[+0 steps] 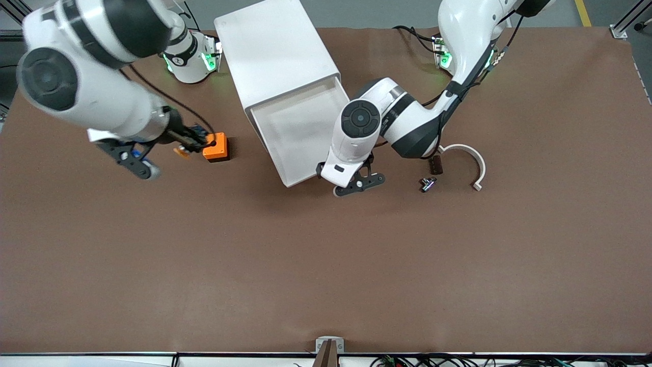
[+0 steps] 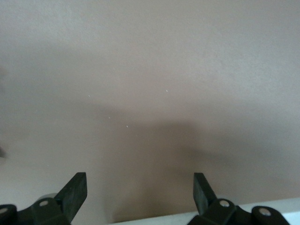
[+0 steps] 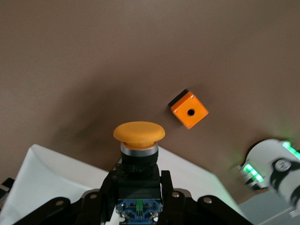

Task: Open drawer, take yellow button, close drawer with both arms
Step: 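Push the drawer closed with the left gripper while the right gripper carries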

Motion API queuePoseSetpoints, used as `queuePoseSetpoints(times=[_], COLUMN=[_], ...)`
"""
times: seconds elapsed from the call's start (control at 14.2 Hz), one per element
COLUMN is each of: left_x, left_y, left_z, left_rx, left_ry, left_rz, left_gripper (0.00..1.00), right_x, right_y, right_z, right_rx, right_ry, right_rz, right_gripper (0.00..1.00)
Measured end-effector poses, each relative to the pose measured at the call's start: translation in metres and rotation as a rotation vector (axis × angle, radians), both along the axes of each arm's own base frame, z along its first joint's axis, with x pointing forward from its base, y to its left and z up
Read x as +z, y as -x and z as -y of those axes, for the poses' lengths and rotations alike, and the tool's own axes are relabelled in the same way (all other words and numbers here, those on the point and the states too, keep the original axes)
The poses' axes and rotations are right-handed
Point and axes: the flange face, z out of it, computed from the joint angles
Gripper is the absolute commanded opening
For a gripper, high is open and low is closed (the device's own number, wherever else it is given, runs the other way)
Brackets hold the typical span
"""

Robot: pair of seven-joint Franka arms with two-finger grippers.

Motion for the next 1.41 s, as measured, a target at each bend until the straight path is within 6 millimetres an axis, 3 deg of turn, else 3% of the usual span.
queuePoseSetpoints(times=[0.21,0.56,0.77,0.99,1.2,1.41], left_x=[0.0,0.001,-0.003,-0.005,-0.005,-0.005], left_y=[0.011,0.044,0.077,0.1,0.108,0.13], left_z=[0.012,0.043,0.07,0.088,0.093,0.108], left_rx=[0.037,0.035,0.029,0.015,0.004,-0.013], left_ry=[-0.006,-0.012,-0.024,-0.029,-0.029,-0.03], left_rz=[0.001,-0.002,-0.011,-0.014,-0.016,-0.021], left_gripper=[1.0,1.0,1.0,1.0,1.0,1.0], right_x=[-0.018,-0.054,-0.086,-0.121,-0.147,-0.173], right_y=[-0.013,-0.029,-0.034,-0.033,-0.03,-0.031], right_z=[0.073,0.179,0.234,0.271,0.291,0.303], right_rx=[0.133,0.326,0.414,0.471,0.495,0.497], right_ry=[-0.005,-0.027,-0.014,0.024,0.036,0.04], right_rz=[-0.012,0.029,0.08,0.12,0.15,0.159], right_gripper=[0.16,0.16,0.16,0.16,0.16,0.16])
